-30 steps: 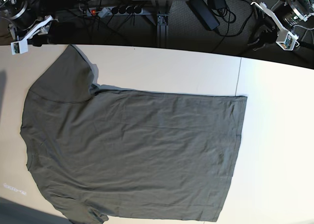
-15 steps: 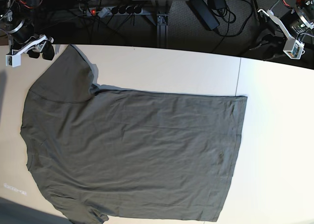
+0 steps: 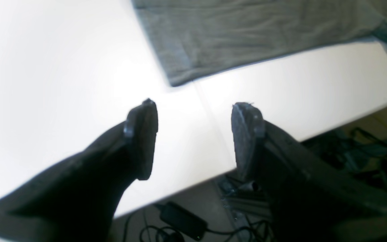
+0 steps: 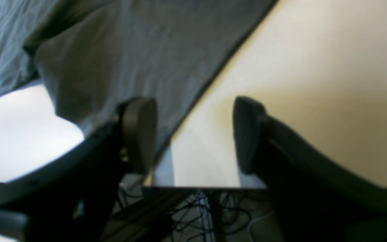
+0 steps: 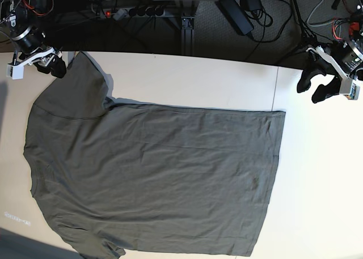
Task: Fold the T-shirt properly
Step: 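Move both grippers toward the shirt's shoulder corners, then grasp the shirt's shoulder edge with the right gripper and hem corner with the left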
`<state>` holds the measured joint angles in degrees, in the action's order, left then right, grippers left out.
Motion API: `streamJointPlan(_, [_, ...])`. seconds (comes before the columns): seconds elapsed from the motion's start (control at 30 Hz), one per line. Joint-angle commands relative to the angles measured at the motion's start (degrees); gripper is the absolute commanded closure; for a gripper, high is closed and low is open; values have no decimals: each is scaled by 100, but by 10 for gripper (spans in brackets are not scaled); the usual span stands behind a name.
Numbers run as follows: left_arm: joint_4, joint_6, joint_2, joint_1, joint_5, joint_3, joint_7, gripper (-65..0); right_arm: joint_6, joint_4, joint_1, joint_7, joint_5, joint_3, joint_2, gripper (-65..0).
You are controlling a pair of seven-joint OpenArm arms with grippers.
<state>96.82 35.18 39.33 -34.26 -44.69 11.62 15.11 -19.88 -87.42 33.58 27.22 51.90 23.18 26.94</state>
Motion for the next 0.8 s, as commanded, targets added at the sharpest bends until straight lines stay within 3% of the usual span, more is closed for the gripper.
streamJointPlan(0.0, [-20, 2, 83, 105, -101, 50, -87, -380, -396, -9, -24, 234, -31, -81, 35, -370])
streamJointPlan(0.3, [-522, 0, 85, 485, -98, 50, -24, -380, -396, 299, -695, 236, -48, -391, -297, -370])
streamJointPlan(0.67, [-1215, 2, 85, 1165, -516, 50, 291, -380, -396, 815, -1073, 219, -63, -608, -409, -368])
streamJointPlan(0.73, [-1394, 4, 85, 1342, -667, 46, 385, -380, -393, 815, -1071, 216, -61, -608, -409, -336])
streamJointPlan(0.77, [-1473, 2, 85, 1432, -726, 33, 426, -380, -393, 815, -1071, 203, -63, -608, -411, -289])
